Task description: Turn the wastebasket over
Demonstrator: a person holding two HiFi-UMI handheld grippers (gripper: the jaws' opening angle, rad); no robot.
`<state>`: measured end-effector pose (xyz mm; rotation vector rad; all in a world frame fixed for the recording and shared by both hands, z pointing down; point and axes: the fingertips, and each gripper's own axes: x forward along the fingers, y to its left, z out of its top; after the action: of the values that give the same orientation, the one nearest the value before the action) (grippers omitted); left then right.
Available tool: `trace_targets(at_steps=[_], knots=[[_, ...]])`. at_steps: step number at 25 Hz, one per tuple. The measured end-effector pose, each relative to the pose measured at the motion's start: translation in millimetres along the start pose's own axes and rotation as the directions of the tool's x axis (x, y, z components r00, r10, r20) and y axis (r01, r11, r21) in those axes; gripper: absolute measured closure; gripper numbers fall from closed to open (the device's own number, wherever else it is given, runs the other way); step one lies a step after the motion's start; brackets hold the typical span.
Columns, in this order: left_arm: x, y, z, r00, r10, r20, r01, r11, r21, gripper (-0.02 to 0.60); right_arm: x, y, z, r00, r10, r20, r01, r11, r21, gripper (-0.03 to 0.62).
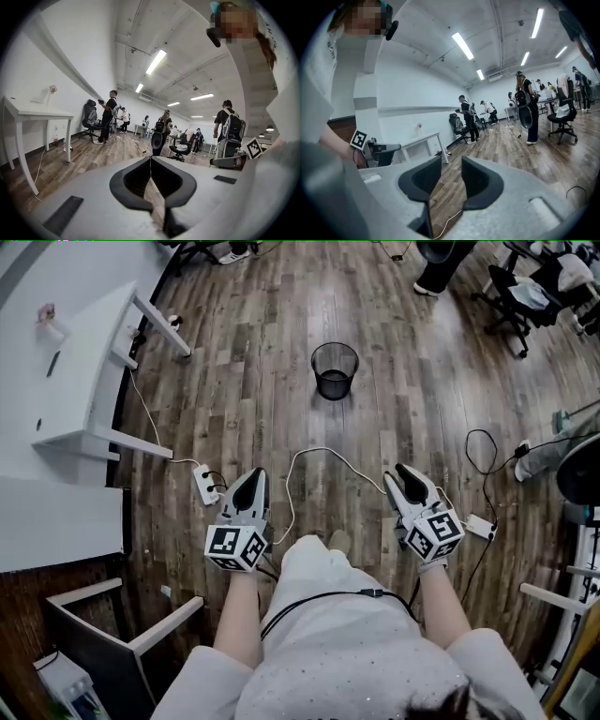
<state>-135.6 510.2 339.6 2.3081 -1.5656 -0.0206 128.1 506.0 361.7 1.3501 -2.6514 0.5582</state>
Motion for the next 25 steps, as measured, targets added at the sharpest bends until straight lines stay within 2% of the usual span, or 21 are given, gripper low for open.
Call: trace_targets(at_steps=[6,10,17,25], knots=[[42.1,25.8,1.3,0.999,-0.014,-0.039,0.015,1.000,0.015,0.581,37.1,-21.9,1.7,1.000,-0.018,-0.019,0.018,0.999,0.032,0.467],[93.5,43.9,0.8,0.998,-0.034,-0.053,0.034,0.999,-0.006,0.581,70.9,-48.5,10.0,0.999,-0.047,-0.028,0.048,0.998,0.033,0.456],[190.8,76.1,29.1,0.995,-0.087,-0.054,0.086,0.996,-0.021,0.581,148.8,-91.6,38.2,0.996,-0.072,-0.044,0.074,0.996,0.044,0.450],[268.2,125.6,25.2,0.987,-0.118,-0.109,0.113,0.992,-0.054,0.581,229.9,-120.4,44.1,0.991,-0.097,-0.092,0.103,0.993,0.060,0.437]])
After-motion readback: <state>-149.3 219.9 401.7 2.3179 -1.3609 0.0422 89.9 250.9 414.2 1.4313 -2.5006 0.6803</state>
